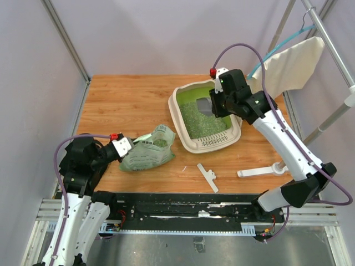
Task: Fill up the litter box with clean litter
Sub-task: 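Pour the cat litter into the litter box, then scoop the cat litter from the cat litter bag.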
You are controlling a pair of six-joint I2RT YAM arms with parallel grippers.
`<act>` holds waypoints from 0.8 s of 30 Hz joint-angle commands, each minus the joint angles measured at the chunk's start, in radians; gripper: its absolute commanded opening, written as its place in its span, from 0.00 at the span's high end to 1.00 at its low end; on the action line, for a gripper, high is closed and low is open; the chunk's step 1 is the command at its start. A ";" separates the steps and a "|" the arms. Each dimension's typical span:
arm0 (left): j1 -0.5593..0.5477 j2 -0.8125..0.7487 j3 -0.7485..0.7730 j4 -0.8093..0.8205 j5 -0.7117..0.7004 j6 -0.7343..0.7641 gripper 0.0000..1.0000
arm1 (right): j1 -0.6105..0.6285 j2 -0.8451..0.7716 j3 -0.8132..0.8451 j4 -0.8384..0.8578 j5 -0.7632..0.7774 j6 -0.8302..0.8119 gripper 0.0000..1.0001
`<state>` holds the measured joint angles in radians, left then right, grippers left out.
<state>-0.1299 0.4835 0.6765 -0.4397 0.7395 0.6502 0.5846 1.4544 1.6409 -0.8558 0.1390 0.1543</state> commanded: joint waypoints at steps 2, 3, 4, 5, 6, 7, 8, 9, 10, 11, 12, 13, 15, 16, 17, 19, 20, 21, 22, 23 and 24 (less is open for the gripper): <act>-0.002 -0.017 0.043 0.217 0.053 0.005 1.00 | 0.007 -0.039 0.168 -0.104 -0.216 0.028 0.99; -0.002 -0.017 0.042 0.213 0.054 0.005 1.00 | 0.007 -0.050 0.183 -0.106 -0.246 0.045 0.99; -0.002 -0.016 0.042 0.211 0.053 0.006 1.00 | 0.007 -0.061 0.196 -0.107 -0.286 0.058 0.99; -0.002 -0.015 0.041 0.208 0.055 0.008 1.00 | 0.007 -0.067 0.207 -0.107 -0.338 0.076 0.99; -0.002 -0.014 0.043 0.204 0.055 0.010 0.99 | 0.007 -0.071 0.219 -0.111 -0.390 0.096 0.99; -0.002 -0.014 0.044 0.201 0.056 0.011 1.00 | 0.007 -0.071 0.230 -0.119 -0.449 0.116 0.99; -0.002 -0.014 0.046 0.200 0.059 0.012 1.00 | 0.009 -0.069 0.241 -0.129 -0.498 0.142 0.99; -0.002 -0.014 0.049 0.201 0.058 0.012 1.00 | 0.010 -0.065 0.251 -0.147 -0.532 0.157 0.99; -0.002 -0.013 0.051 0.202 0.058 0.011 0.99 | 0.014 -0.058 0.271 -0.170 -0.551 0.165 0.99; -0.002 -0.013 0.053 0.203 0.059 0.012 1.00 | 0.018 -0.049 0.290 -0.196 -0.558 0.170 0.99; -0.002 -0.011 0.055 0.203 0.062 0.012 1.00 | 0.026 -0.038 0.314 -0.228 -0.558 0.170 0.99; -0.002 -0.009 0.055 0.206 0.063 0.012 0.99 | 0.038 -0.021 0.344 -0.263 -0.557 0.166 0.99; -0.002 -0.001 0.057 0.210 0.075 0.011 1.00 | 0.067 0.010 0.393 -0.319 -0.539 0.157 0.99; -0.002 0.003 0.057 0.211 0.081 0.011 1.00 | 0.085 0.024 0.413 -0.340 -0.526 0.151 0.99; -0.002 0.007 0.058 0.212 0.086 0.010 1.00 | 0.101 0.035 0.427 -0.359 -0.513 0.145 0.99; -0.002 0.014 0.060 0.211 0.094 0.010 1.00 | 0.131 0.056 0.443 -0.387 -0.491 0.136 0.99; -0.002 0.015 0.060 0.211 0.098 0.010 0.99 | 0.144 0.068 0.452 -0.400 -0.476 0.133 0.99; -0.002 0.016 0.062 0.213 0.098 0.010 0.99 | 0.156 0.083 0.459 -0.411 -0.459 0.131 0.99; -0.002 0.019 0.062 0.215 0.101 0.010 0.99 | 0.168 0.094 0.466 -0.421 -0.442 0.127 0.99; -0.002 0.019 0.063 0.217 0.105 0.009 0.99 | 0.177 0.104 0.471 -0.428 -0.427 0.123 0.99; -0.002 0.023 0.064 0.216 0.110 0.007 1.00 | 0.189 0.116 0.476 -0.436 -0.400 0.124 0.99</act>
<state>-0.1295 0.5194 0.6765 -0.4141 0.7734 0.6487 0.7292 1.5326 2.0628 -1.2205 -0.3332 0.2878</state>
